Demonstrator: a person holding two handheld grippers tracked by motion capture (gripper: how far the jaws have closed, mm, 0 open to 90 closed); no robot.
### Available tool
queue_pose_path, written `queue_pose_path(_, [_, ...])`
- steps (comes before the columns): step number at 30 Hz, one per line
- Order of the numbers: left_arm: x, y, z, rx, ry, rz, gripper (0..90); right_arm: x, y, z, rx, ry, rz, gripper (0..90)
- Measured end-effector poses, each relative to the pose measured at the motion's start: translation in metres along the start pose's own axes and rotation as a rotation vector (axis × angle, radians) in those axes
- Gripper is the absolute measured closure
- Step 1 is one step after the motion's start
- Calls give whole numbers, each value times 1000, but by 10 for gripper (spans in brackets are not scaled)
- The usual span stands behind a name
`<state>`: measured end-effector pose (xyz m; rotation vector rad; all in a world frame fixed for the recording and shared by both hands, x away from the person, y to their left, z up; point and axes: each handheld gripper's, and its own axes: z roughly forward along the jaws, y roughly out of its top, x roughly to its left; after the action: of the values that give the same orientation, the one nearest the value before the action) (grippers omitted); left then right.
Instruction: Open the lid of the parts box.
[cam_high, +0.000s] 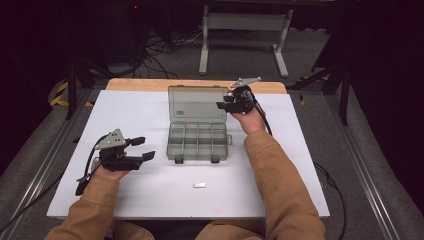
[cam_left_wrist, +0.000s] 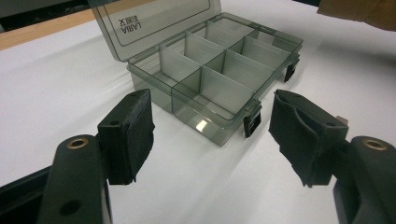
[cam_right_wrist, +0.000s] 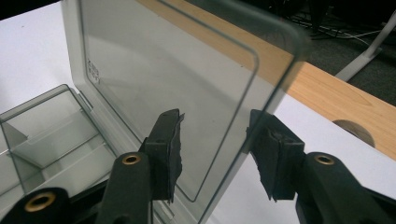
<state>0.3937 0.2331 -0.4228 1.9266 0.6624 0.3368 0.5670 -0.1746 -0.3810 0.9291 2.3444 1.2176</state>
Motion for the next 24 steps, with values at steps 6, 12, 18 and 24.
queue_pose_path(6, [0, -2, -2, -5, 8, -1, 312, -3, -3, 7, 3, 4, 18, 503])
queue_pose_path(12, [0, -3, -3, -15, 22, -4, 290, -6, -6, 14, 17, 2, 35, 461])
queue_pose_path(18, [0, -3, -3, -18, 39, 3, 264, -9, -13, 21, 47, 0, 64, 403])
queue_pose_path(24, [1, -3, -4, -29, 45, -7, 242, -12, -17, 27, 68, 2, 83, 375])
